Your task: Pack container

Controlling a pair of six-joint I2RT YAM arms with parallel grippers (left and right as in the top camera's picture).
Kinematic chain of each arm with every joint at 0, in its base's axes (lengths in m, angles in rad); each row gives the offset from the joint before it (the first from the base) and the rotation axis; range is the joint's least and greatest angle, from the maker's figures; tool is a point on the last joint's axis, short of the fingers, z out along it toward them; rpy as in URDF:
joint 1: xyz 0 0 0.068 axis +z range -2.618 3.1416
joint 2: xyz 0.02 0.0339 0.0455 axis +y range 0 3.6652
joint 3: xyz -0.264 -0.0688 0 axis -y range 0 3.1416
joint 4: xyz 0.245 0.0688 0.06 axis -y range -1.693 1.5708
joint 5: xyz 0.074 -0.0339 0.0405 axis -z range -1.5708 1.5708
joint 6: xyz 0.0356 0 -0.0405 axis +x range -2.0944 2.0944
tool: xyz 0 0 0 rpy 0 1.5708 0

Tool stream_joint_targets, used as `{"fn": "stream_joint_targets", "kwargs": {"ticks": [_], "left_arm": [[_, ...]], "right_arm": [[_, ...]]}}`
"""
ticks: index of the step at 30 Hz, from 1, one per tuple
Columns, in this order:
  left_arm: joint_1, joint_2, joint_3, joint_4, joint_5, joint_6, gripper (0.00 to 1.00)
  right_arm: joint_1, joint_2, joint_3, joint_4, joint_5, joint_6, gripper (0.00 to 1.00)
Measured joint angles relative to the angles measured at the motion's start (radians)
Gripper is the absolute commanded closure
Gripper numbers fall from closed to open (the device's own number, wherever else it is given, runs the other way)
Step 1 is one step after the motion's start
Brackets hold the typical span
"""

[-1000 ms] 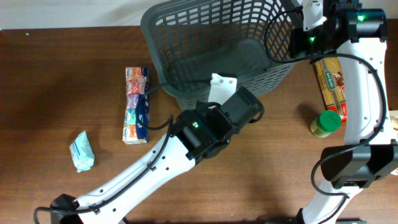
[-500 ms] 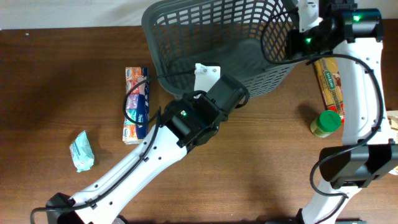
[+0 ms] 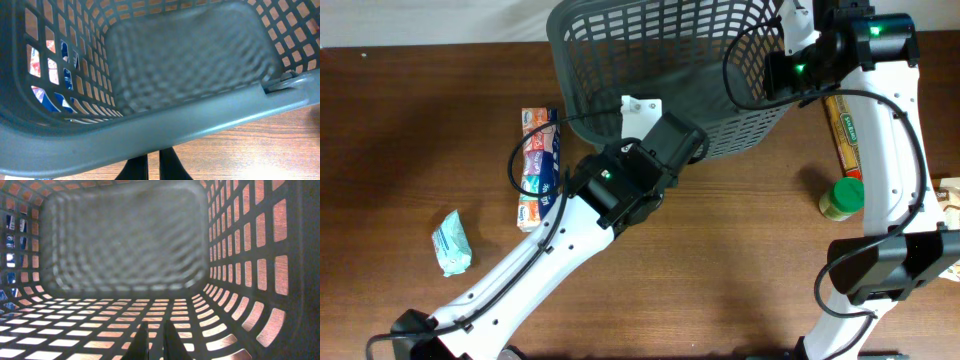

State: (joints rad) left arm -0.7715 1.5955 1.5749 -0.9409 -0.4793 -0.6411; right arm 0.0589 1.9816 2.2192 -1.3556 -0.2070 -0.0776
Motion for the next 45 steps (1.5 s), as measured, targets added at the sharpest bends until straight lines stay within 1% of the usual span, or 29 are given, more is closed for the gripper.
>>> {"fn": "stream_joint_targets", "kwargs": {"ticks": [13, 25, 45], "left_arm": [[0.035, 0.000, 0.000, -0.001, -0.013, 0.000, 0.98], [0.100, 0.000, 0.000, -0.008, -0.027, 0.000, 0.98], [0.107, 0.000, 0.000, -0.013, -0.061, 0.001, 0.97]], "right_arm": [[0.001, 0.000, 0.000, -0.024, 0.000, -0.001, 0.96], [0.001, 0.000, 0.000, -0.036, 0.000, -0.001, 0.96], [0.001, 0.000, 0.000, -0.040, 0.000, 0.000, 0.96]]}}
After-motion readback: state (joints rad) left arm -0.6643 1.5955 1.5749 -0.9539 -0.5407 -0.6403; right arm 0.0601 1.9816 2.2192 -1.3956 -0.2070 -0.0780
